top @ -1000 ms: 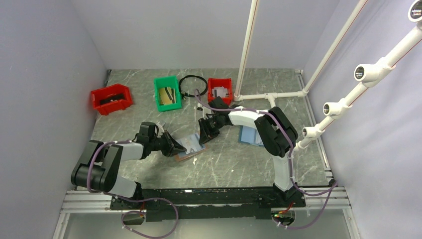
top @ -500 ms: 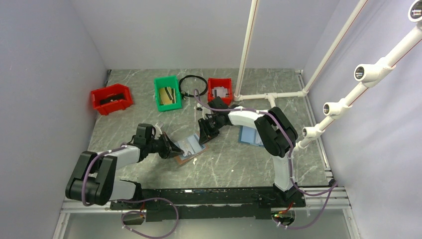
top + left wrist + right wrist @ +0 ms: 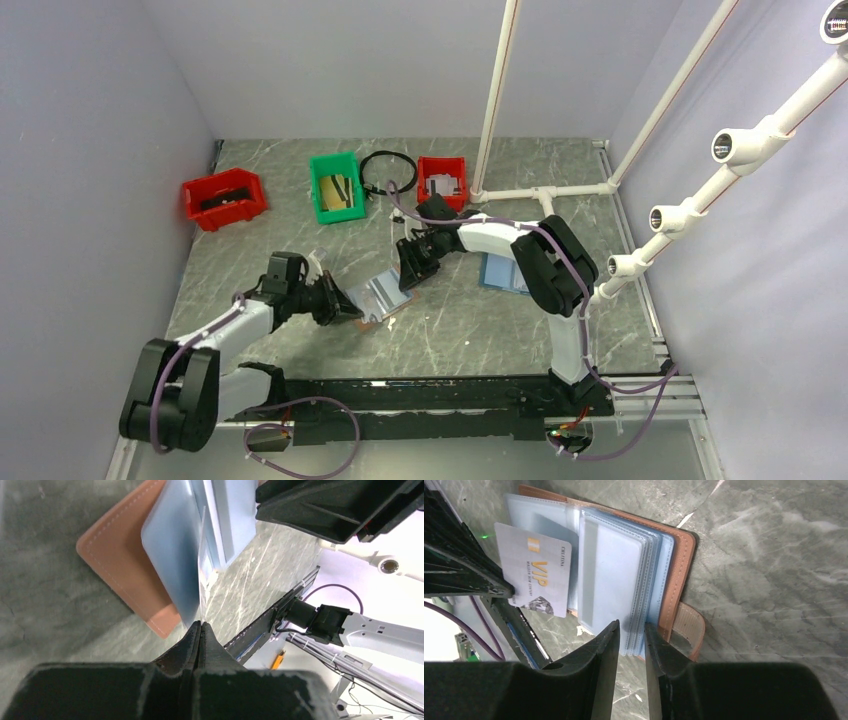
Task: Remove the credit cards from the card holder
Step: Remove the credit card from the card holder, then place the credit card in the storage box.
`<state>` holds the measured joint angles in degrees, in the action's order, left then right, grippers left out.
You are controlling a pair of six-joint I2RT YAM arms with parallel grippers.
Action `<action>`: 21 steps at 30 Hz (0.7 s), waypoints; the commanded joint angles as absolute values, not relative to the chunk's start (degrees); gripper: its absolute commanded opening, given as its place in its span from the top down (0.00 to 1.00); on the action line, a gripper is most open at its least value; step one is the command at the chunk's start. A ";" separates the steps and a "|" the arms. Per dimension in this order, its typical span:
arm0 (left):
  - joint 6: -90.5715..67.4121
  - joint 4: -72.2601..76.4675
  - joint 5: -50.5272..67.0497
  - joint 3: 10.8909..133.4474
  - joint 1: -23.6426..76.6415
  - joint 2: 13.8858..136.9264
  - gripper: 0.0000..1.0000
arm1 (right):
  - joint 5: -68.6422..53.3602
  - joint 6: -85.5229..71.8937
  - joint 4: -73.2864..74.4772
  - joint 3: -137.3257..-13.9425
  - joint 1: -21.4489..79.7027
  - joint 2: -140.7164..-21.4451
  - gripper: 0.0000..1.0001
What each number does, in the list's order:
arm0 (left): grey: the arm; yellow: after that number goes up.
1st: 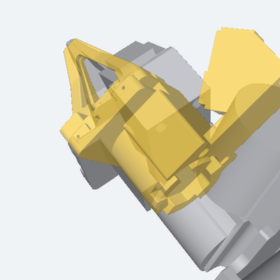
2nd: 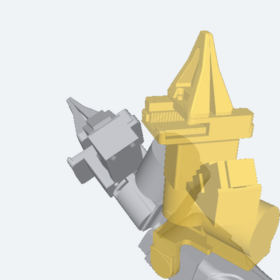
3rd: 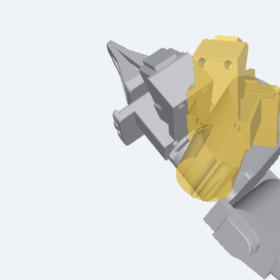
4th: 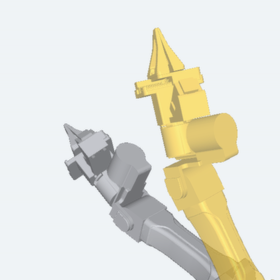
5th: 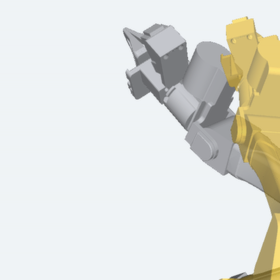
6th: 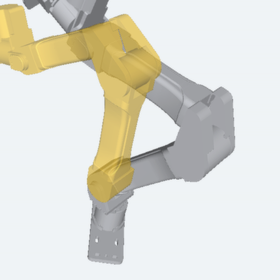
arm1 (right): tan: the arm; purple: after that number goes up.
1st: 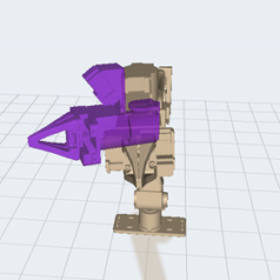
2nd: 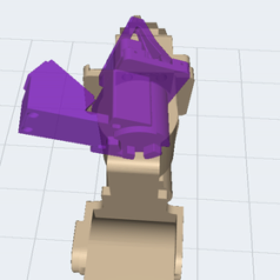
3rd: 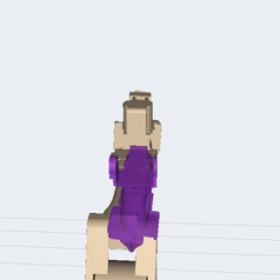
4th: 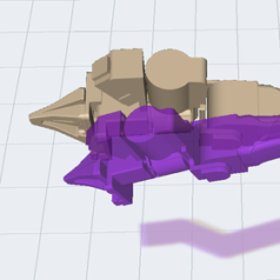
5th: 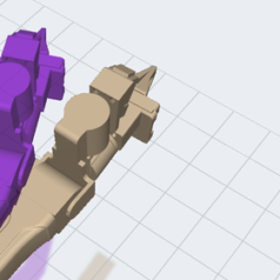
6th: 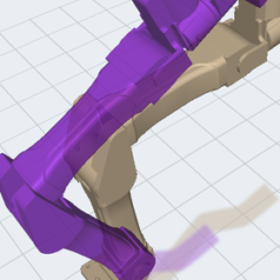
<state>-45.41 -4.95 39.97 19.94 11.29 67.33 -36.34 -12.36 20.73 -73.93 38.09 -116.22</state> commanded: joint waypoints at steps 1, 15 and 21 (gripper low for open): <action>-41.06 -13.97 37.42 24.26 10.99 60.93 1.00 | -31.59 -5.78 22.72 -73.42 39.23 -115.47 0.69; -34.65 -16.14 37.13 30.60 11.03 51.48 1.00 | -42.57 17.57 37.99 -82.45 38.61 -106.09 0.41; -31.83 -7.94 40.47 29.67 11.76 51.18 1.00 | -47.41 31.35 49.31 -89.05 37.18 -104.13 0.27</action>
<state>-35.62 -14.48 37.71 28.53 11.22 52.10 -41.76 19.03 40.16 -84.55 38.30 -107.74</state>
